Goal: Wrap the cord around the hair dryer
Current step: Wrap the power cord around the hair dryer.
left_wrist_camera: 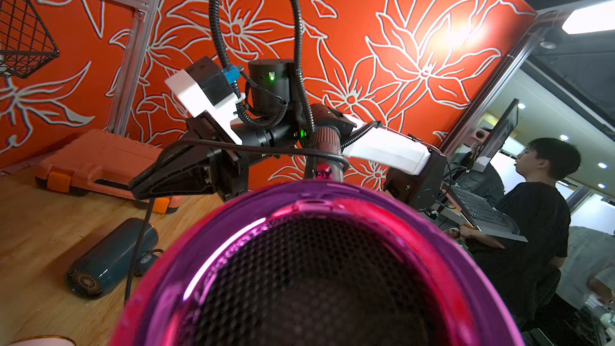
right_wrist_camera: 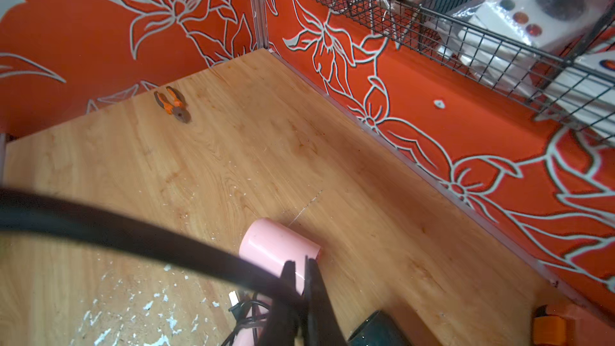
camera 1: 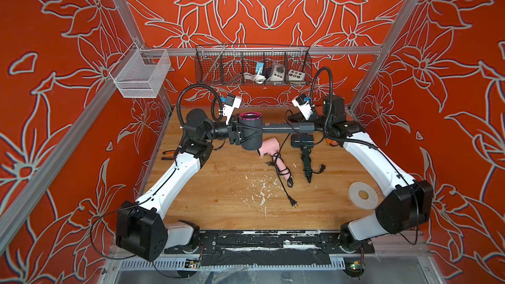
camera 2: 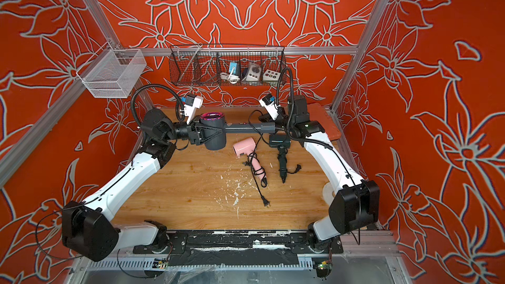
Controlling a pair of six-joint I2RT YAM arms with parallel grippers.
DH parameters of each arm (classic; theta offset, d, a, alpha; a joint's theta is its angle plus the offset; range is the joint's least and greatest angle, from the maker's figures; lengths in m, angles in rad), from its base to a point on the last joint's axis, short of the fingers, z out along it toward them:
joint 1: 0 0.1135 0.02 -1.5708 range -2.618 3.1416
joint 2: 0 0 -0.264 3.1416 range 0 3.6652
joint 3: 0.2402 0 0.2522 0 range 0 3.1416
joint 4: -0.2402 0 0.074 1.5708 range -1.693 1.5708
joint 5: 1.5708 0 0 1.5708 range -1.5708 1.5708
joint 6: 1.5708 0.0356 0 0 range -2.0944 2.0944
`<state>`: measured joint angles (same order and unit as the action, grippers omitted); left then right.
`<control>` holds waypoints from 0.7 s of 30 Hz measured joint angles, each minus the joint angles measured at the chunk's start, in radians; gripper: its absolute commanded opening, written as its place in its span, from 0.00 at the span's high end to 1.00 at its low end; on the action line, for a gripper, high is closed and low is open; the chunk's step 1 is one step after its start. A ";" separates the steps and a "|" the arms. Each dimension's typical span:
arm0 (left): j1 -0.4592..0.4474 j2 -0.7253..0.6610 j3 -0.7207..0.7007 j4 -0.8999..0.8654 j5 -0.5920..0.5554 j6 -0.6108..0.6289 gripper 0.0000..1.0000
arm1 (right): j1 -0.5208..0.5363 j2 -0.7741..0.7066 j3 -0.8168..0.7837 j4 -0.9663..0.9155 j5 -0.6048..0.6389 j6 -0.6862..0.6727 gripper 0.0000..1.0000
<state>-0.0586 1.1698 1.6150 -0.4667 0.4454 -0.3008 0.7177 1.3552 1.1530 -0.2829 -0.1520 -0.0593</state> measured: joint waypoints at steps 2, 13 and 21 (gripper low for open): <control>0.000 0.026 -0.038 0.025 0.023 0.005 1.00 | 0.011 -0.031 0.044 -0.104 0.051 -0.056 1.00; -0.022 0.118 -0.146 0.122 0.214 0.048 1.00 | 0.034 -0.039 0.317 -0.386 0.231 -0.348 1.00; -0.131 0.117 -0.240 0.141 0.314 0.143 1.00 | 0.034 0.051 0.464 -0.414 0.291 -0.502 1.00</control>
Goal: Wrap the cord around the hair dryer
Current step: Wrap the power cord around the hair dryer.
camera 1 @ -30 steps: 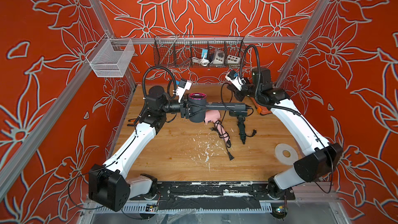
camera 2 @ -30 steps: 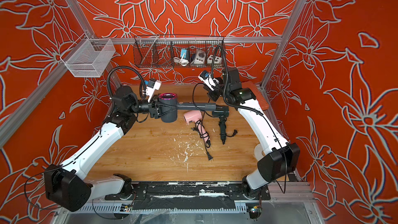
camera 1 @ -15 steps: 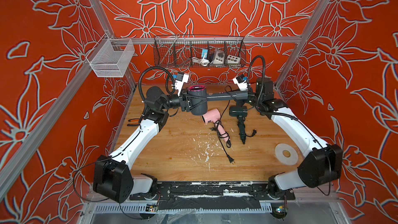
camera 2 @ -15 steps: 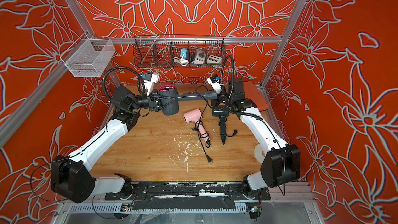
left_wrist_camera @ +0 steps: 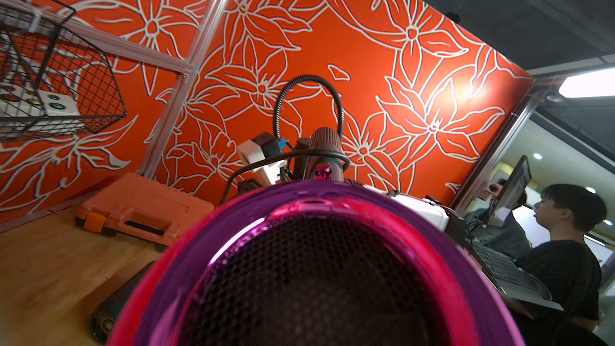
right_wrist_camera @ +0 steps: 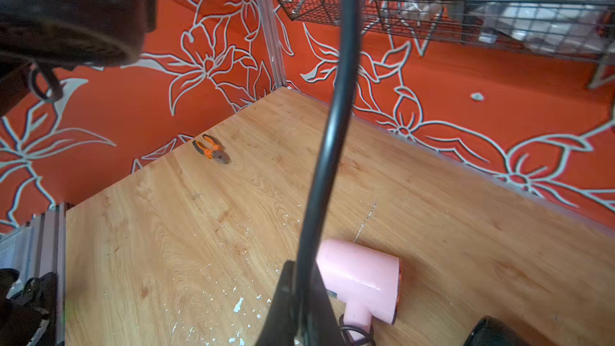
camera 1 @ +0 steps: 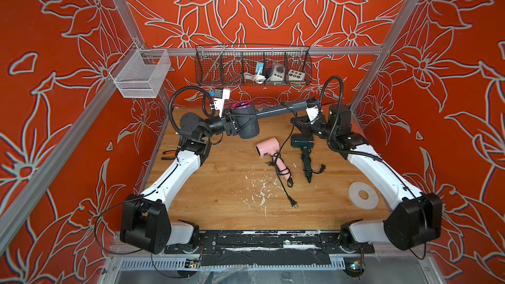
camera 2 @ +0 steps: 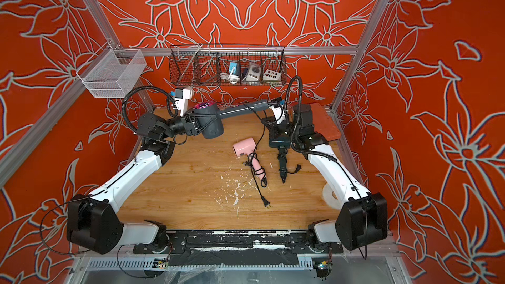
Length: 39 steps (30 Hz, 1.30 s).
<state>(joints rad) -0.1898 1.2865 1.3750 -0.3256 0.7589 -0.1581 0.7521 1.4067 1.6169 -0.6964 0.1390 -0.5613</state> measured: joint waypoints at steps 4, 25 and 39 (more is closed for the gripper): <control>-0.019 -0.004 -0.070 -0.001 0.027 0.030 1.00 | 0.000 0.021 0.048 -0.005 0.045 -0.066 1.00; -0.057 -0.039 -0.245 0.200 0.341 0.017 1.00 | -0.167 0.120 0.187 0.025 -0.108 -0.188 1.00; -0.079 -0.039 -0.291 0.608 0.436 -0.273 1.00 | -0.353 0.124 0.032 0.181 -0.524 0.053 1.00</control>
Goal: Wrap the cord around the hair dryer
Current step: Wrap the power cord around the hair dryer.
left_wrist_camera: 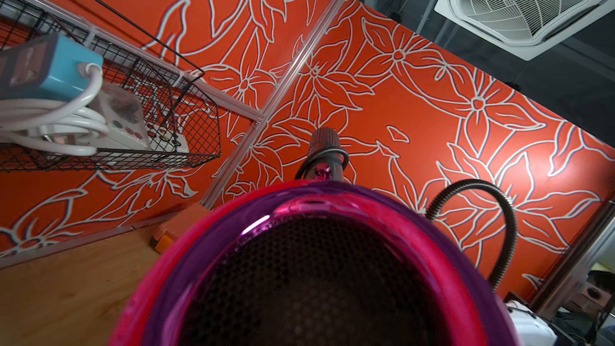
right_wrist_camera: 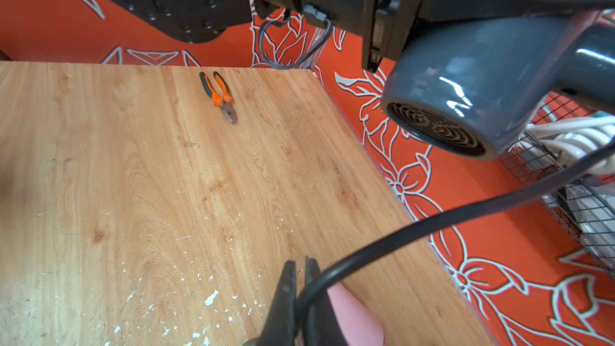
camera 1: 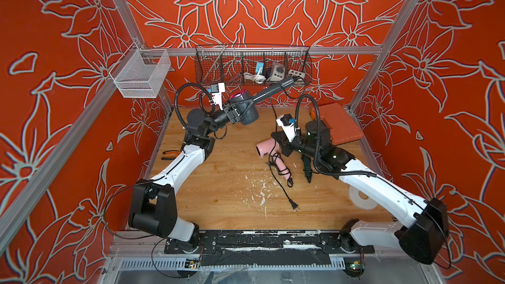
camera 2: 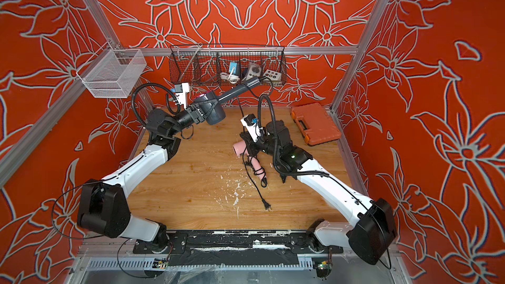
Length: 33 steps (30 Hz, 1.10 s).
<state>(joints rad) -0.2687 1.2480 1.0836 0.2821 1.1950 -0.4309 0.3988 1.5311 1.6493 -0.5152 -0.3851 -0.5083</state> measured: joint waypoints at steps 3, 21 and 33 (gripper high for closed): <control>0.000 0.002 0.000 0.092 0.000 -0.070 1.00 | -0.027 -0.010 -0.083 0.056 -0.082 0.080 1.00; 0.039 0.084 -0.014 0.559 -0.098 -0.425 1.00 | -0.098 -0.133 -0.434 0.412 -0.260 0.506 1.00; 0.072 0.154 -0.033 0.708 -0.244 -0.557 1.00 | -0.035 -0.251 -0.644 0.587 -0.166 0.683 1.00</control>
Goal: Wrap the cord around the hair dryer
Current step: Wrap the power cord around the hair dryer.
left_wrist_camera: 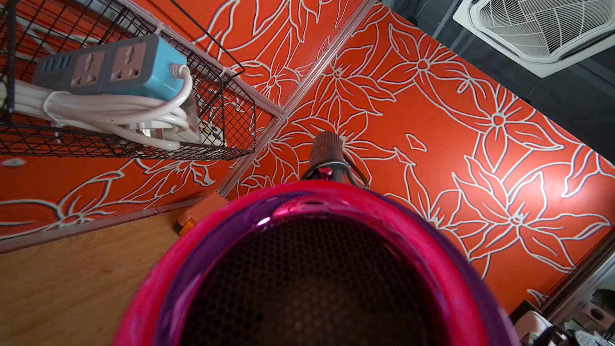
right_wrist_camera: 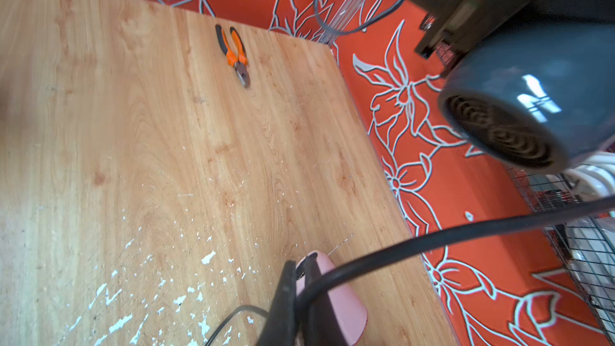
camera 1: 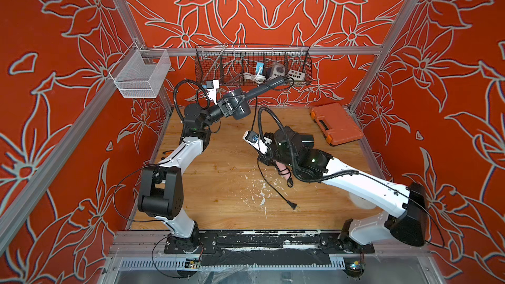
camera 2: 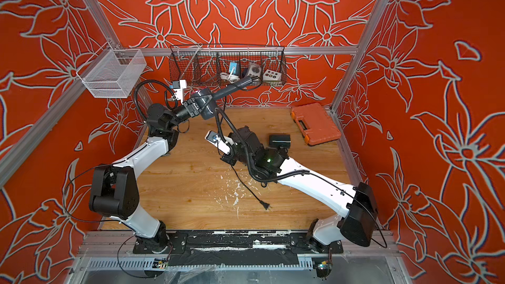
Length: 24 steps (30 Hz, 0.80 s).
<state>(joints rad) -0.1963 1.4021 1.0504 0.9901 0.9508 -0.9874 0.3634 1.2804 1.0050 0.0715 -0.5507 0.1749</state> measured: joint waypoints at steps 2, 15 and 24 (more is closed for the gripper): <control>0.000 0.001 0.000 -0.003 -0.031 0.006 1.00 | 0.056 -0.018 -0.013 0.001 0.042 -0.008 1.00; 0.003 0.084 0.053 -0.061 -0.174 0.101 1.00 | 0.348 -0.005 0.093 -0.106 0.289 -0.195 1.00; 0.073 0.217 0.117 -0.014 -0.155 0.040 1.00 | 0.509 0.063 0.238 -0.180 0.423 -0.355 1.00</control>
<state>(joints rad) -0.1230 1.6188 1.1671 0.9760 0.7959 -0.9478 0.8719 1.3434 1.2434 -0.1089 -0.1276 -0.1802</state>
